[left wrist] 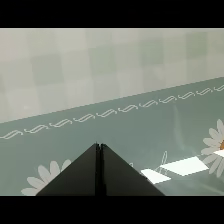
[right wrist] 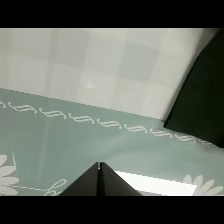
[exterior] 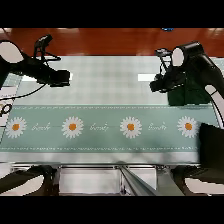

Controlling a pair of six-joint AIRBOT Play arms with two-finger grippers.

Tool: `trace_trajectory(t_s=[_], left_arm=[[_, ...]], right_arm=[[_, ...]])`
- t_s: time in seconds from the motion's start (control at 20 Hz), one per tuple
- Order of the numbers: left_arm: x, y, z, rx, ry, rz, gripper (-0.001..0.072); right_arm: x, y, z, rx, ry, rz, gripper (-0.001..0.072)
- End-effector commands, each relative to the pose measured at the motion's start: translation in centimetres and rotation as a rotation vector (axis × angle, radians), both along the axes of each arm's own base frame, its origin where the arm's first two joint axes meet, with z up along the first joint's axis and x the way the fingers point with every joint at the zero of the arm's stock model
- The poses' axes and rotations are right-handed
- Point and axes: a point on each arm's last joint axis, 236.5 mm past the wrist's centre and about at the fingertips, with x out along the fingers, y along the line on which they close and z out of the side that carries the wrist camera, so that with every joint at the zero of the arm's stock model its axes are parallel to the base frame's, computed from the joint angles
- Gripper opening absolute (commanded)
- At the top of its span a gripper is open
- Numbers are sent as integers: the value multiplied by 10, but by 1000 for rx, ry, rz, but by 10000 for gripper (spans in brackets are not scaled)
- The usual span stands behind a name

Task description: Fold the shirts.

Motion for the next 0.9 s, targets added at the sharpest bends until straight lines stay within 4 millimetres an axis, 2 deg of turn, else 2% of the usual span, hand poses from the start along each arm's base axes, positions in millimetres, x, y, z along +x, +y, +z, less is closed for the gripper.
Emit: trace_trajectory(t_s=[0.0, 0.1, 0.15, 0.2, 0.25, 0.3, 0.4, 0.45, 0.5, 0.6, 0.7, 0.75, 0.85], left_arm=[[15, -1, 6, -11, -66, 21, 32], [43, 2, 20, -30, -184, 65, 34], [54, 5, 30, -37, -236, 86, 85], [62, 11, 41, -41, -268, 104, 248], [66, 20, 52, -37, -289, 120, 461], [68, 35, 61, -13, -299, 136, 510], [62, 77, 70, 66, -277, 182, 509], [56, 95, 72, 85, -273, 198, 509], [48, 105, 73, 84, -270, 198, 508], [29, 112, 73, 49, -283, 204, 508], [9, 112, 64, 23, -308, 231, 508], [-1, 108, 56, 2, -319, 245, 508], [-20, 103, 26, -19, -298, 268, 509]], right_arm=[[25, 10, 5, 38, -109, 12, 21], [48, 20, 12, 82, -210, 22, 21], [57, 23, 17, 90, -249, 35, 22], [65, 15, 26, 47, -284, 68, 62], [72, -3, 38, -32, -320, 71, 292], [76, -25, 50, -119, -347, 68, 424], [80, -79, 79, -273, -404, 29, 423], [81, -103, 87, -273, -423, -27, 421], [79, -126, 90, -256, -437, -104, 420], [73, -169, 77, -170, -434, -283, 419], [67, -194, 48, -70, -414, -393, 420], [64, -203, 36, -29, -411, -438, 420], [65, -220, 21, 20, -441, -500, 419]])
